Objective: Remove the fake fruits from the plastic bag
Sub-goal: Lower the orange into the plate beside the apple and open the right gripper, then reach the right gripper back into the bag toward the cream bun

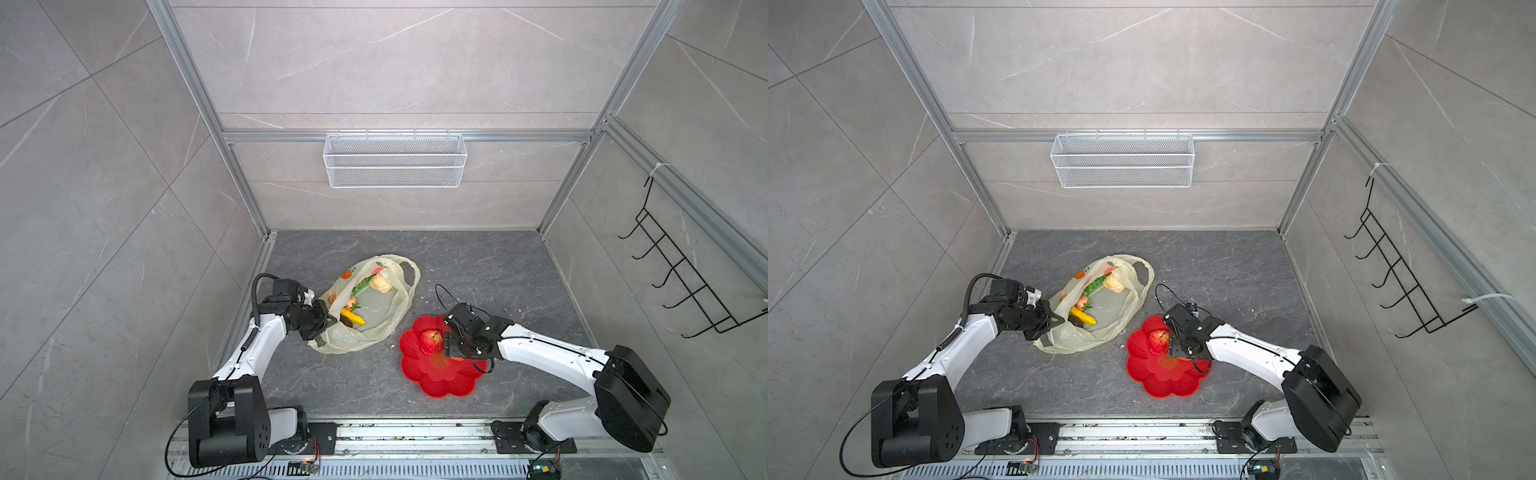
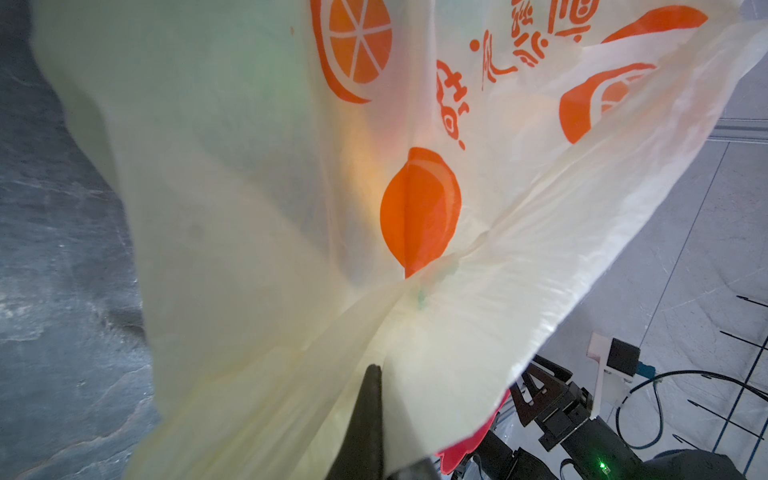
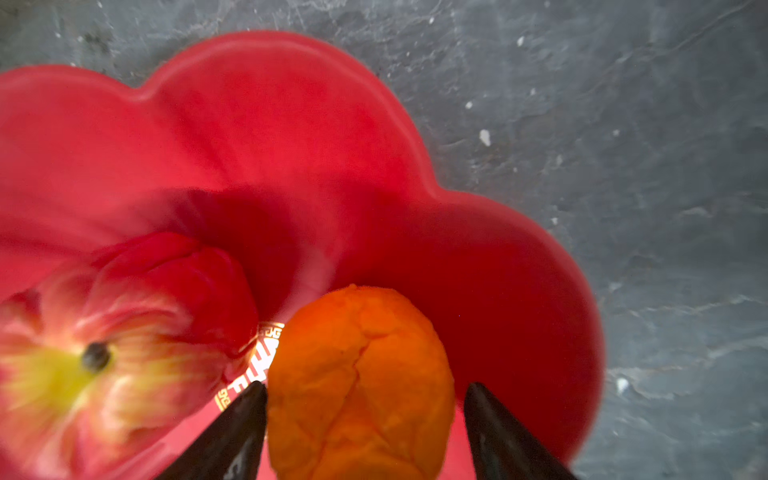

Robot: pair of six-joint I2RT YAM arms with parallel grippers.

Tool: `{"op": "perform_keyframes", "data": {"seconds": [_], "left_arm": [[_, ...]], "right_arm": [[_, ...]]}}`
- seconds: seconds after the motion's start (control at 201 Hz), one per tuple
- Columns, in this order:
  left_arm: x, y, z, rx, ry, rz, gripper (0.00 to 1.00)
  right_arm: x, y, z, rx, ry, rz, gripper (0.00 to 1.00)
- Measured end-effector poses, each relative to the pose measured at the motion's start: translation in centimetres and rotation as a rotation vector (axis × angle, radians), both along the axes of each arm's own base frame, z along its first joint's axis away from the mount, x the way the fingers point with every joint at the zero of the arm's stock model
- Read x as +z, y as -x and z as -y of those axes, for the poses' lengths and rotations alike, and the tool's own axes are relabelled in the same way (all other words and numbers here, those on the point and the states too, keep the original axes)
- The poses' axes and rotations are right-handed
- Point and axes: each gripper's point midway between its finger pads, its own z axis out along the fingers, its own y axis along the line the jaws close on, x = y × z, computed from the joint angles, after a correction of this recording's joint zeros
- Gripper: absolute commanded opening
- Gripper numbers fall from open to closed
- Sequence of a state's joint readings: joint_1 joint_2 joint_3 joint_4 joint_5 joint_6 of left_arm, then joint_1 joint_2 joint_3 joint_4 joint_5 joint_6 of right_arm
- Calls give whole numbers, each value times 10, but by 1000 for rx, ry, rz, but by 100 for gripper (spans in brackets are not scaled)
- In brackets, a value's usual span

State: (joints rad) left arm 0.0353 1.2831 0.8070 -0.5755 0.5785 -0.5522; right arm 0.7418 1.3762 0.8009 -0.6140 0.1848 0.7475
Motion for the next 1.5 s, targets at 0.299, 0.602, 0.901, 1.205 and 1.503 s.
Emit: {"op": "perform_keyframes", "data": {"seconds": [0.299,0.602,0.901,1.205,1.503], "left_arm": [[-3,0,0,0,0,-11,0],[-3,-1,-1,5,0,-10,0],[35,-33,-2,2,5,81,0],[31,-39,1,-20,23,75,0],[32,-39,-2,-20,18,85,0]], "right_arm": [[48,6,9,38,-26,67,76],[105,-21,-29,262,-65,191,74],[137,-79,-134,670,-113,302,74],[115,-109,-215,1047,-112,324,75],[72,-143,-257,1234,-47,308,70]]}}
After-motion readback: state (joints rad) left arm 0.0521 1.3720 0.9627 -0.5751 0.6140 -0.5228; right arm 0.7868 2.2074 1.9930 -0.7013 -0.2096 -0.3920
